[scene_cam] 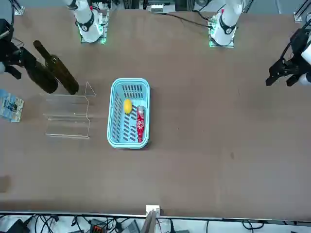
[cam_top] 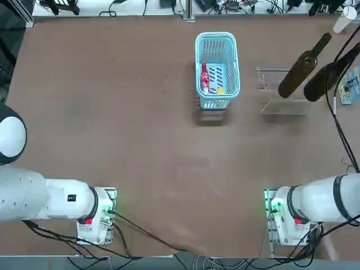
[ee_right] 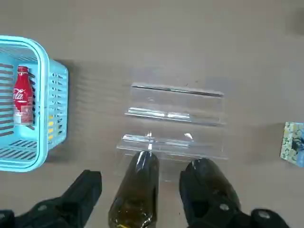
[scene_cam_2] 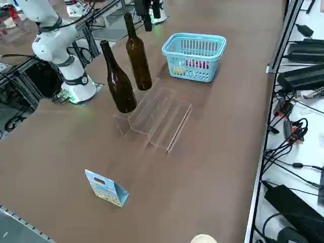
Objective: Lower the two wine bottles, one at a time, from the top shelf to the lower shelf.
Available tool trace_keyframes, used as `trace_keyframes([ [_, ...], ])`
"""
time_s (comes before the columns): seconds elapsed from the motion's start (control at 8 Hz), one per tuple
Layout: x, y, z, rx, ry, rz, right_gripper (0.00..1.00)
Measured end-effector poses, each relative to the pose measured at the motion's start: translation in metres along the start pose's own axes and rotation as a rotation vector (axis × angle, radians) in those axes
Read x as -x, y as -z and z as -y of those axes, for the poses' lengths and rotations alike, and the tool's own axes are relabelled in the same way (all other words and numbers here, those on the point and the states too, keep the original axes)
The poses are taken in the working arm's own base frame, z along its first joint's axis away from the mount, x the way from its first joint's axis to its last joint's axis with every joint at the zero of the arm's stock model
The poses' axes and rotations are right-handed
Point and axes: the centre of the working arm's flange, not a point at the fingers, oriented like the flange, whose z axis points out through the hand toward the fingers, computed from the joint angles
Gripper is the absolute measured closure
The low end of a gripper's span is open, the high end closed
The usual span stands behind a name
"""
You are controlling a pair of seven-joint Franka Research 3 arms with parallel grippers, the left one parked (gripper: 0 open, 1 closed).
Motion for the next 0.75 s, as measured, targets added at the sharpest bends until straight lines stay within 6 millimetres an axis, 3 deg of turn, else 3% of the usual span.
trace_keyframes([
  [0.75, 0.0046, 0.0005, 0.0, -0.003, -0.002, 0.023, 0.0],
])
